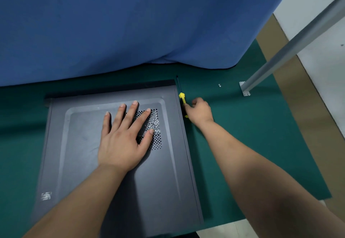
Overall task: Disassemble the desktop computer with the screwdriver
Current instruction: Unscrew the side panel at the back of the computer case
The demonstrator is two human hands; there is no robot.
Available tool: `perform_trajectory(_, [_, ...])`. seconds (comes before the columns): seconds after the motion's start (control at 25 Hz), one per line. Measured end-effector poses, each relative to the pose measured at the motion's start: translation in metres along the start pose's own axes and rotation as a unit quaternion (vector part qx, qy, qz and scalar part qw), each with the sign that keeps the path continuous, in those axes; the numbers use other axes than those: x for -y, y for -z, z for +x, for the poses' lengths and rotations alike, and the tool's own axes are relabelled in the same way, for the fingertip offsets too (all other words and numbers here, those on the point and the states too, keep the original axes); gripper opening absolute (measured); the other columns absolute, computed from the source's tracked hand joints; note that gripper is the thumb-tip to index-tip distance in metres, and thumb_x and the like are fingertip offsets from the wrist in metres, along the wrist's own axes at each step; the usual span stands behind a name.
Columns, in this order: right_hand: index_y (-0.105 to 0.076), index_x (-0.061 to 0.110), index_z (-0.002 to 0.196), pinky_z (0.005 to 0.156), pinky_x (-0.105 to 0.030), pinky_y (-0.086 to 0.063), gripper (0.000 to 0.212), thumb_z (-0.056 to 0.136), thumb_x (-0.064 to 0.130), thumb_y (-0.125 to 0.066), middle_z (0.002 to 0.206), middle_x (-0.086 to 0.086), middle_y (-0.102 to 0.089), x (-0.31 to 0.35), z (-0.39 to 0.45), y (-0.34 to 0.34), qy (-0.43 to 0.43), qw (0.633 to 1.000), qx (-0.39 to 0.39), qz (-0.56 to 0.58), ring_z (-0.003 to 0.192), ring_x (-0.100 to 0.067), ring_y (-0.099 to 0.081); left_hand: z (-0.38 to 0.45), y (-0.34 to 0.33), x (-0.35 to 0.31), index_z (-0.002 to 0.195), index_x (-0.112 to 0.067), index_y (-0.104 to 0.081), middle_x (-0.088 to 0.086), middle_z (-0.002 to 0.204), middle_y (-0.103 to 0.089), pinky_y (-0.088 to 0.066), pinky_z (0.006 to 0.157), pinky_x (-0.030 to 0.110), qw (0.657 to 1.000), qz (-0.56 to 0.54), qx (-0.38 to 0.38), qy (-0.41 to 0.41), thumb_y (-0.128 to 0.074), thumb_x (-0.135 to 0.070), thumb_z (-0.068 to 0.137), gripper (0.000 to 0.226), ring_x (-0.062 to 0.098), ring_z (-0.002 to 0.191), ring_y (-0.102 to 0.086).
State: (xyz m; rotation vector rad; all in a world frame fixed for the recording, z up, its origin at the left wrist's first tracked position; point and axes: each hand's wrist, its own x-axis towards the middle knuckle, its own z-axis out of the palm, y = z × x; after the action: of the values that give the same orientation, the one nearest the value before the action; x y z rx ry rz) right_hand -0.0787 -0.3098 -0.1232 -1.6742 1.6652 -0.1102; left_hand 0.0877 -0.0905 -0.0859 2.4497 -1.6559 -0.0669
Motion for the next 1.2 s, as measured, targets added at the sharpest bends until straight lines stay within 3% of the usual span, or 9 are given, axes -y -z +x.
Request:
perform_trajectory(0.12, [-0.059,0.013,0.128,0.093,-0.028,-0.044,0.037,0.099,0.036,-0.061,0.132,-0.005,-0.057,-0.001,-0.064,0.018,0.061,0.994,-0.058,0.072,0.115,-0.021,-0.059,0.000,0.010,-0.002,0.155,-0.048,-0.033,-0.012,0.169,-0.023,-0.003,0.128,0.050,0.999,-0.028,0.018,0.003,-0.025,-0.067,0.100,0.059,0.017,0.158,-0.012])
perform_trajectory(0.24, [-0.058,0.017,0.130,0.097,-0.028,-0.044,0.037,0.099,0.039,-0.059,0.132,0.000,-0.055,0.002,-0.142,0.026,0.184,0.976,-0.096,0.065,0.117,-0.015,-0.056,-0.015,0.025,0.003,0.157,-0.045,-0.033,-0.014,0.170,-0.021,0.001,0.129,0.045,0.995,-0.070,0.067,-0.019,-0.024,-0.065,0.097,0.063,0.013,0.159,-0.008])
perform_trajectory(0.36, [-0.052,0.017,0.143,0.114,-0.035,-0.038,0.057,0.098,0.051,-0.056,0.148,0.001,-0.048,-0.004,-0.218,0.015,0.353,0.932,-0.034,-0.073,0.137,-0.017,-0.045,-0.062,0.039,0.017,0.158,-0.041,-0.034,-0.015,0.170,-0.019,0.002,0.129,0.041,0.988,-0.110,0.090,-0.055,-0.028,-0.061,0.097,0.064,0.010,0.158,-0.006])
perform_trajectory(0.48, [-0.034,0.021,0.157,0.127,-0.047,-0.013,0.084,0.092,0.072,-0.044,0.168,0.001,-0.021,-0.019,-0.267,-0.010,0.440,0.860,0.046,-0.254,0.156,-0.019,-0.014,-0.118,0.051,0.040,0.159,-0.044,-0.028,-0.021,0.170,-0.010,0.004,0.129,0.041,0.980,-0.120,0.125,-0.096,-0.030,-0.065,0.095,0.067,0.006,0.158,0.002])
perform_trajectory(0.56, [-0.015,0.022,0.164,0.126,-0.055,0.002,0.100,0.087,0.083,-0.034,0.172,0.001,0.003,-0.033,-0.291,-0.029,0.451,0.818,0.068,-0.351,0.158,-0.020,0.009,-0.151,0.058,0.059,0.159,-0.050,-0.019,-0.024,0.169,0.000,0.006,0.128,0.043,0.976,-0.104,0.146,-0.122,-0.028,-0.071,0.093,0.070,0.004,0.157,0.011])
perform_trajectory(0.64, [0.004,0.020,0.164,0.123,-0.062,0.007,0.111,0.084,0.086,-0.035,0.170,-0.002,0.020,-0.044,-0.301,-0.042,0.438,0.796,0.054,-0.415,0.155,-0.025,0.023,-0.175,0.061,0.073,0.158,-0.057,-0.005,-0.026,0.168,0.013,0.009,0.127,0.046,0.973,-0.077,0.168,-0.140,-0.027,-0.080,0.090,0.075,0.005,0.155,0.020])
perform_trajectory(0.76, [0.013,0.020,0.162,0.120,-0.067,0.003,0.117,0.083,0.080,-0.049,0.168,-0.004,0.027,-0.040,-0.299,-0.048,0.414,0.789,0.032,-0.453,0.154,-0.030,0.026,-0.192,0.061,0.076,0.152,-0.060,0.020,-0.021,0.165,0.030,0.018,0.122,0.056,0.971,-0.011,0.189,-0.144,-0.029,-0.095,0.077,0.096,0.019,0.153,0.030])
perform_trajectory(0.88, [0.015,0.022,0.162,0.118,-0.071,0.006,0.122,0.078,0.083,-0.050,0.168,-0.003,0.026,-0.031,-0.294,-0.051,0.398,0.789,0.032,-0.467,0.154,-0.034,0.025,-0.191,0.054,0.066,0.151,-0.049,0.031,-0.008,0.162,0.040,0.019,0.117,0.067,0.979,0.040,0.181,-0.084,-0.036,-0.099,0.068,0.118,0.035,0.151,0.034])
perform_trajectory(1.2, [0.006,0.021,0.164,0.117,-0.071,0.000,0.120,0.076,0.083,-0.050,0.171,-0.005,0.014,-0.040,-0.290,-0.060,0.400,0.786,-0.007,-0.471,0.156,-0.035,0.016,-0.197,0.037,0.064,0.163,-0.033,0.012,0.007,0.173,0.007,0.002,0.116,0.075,0.986,0.102,0.094,-0.088,-0.037,-0.087,0.073,0.115,0.045,0.156,0.007])
